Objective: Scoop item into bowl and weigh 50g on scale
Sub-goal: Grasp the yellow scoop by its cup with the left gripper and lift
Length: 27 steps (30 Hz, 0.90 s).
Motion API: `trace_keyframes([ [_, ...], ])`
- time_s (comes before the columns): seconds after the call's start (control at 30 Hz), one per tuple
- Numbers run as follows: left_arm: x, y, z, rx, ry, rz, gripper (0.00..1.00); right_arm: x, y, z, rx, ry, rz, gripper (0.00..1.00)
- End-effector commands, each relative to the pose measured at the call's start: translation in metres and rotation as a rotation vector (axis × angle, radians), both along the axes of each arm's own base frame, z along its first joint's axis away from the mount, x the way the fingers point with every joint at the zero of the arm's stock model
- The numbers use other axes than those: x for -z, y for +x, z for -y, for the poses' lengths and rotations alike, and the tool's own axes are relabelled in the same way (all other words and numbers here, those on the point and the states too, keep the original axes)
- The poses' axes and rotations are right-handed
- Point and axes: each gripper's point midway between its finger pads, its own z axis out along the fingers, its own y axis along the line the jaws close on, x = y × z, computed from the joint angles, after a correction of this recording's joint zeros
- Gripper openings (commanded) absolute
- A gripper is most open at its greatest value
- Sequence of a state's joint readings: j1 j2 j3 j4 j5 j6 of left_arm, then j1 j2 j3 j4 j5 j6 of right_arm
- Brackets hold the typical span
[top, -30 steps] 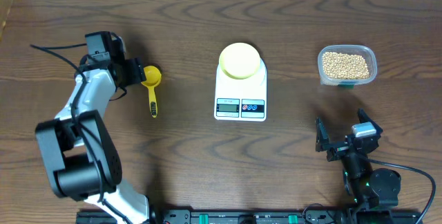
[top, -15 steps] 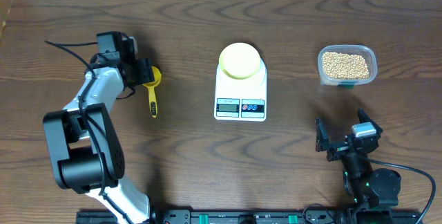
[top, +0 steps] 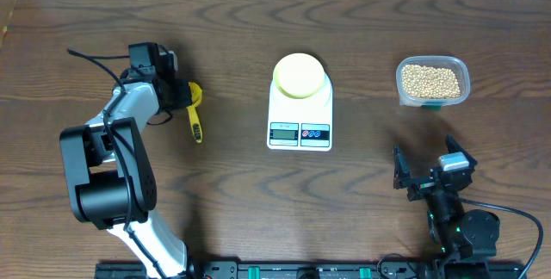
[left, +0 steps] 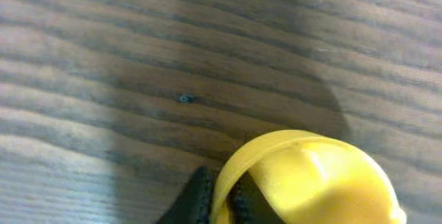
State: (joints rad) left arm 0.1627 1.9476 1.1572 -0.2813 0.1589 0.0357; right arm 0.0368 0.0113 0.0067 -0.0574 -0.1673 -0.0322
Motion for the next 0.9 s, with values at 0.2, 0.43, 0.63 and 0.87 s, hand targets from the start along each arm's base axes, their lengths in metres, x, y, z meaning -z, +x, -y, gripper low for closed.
trace_keyframes([
  [0.2, -0.086, 0.031, -0.005, -0.240, -0.115, 0.234, 0.08, 0.001, 0.000, 0.000, 0.000, 0.017, -0.005, 0.99],
  [0.43, -0.199, 0.033, -0.006, -0.538, -0.367, 0.503, 0.08, 0.001, 0.000, 0.000, 0.000, 0.017, -0.005, 0.99],
  [0.63, -0.219, 0.029, -0.002, -0.642, -0.481, 0.534, 0.08, 0.001, 0.000, 0.000, 0.000, 0.017, -0.005, 0.99],
  [0.87, -0.220, 0.031, 0.010, -0.677, -0.545, 0.521, 0.08, 0.001, 0.000, 0.003, 0.015, 0.008, -0.003, 0.99],
])
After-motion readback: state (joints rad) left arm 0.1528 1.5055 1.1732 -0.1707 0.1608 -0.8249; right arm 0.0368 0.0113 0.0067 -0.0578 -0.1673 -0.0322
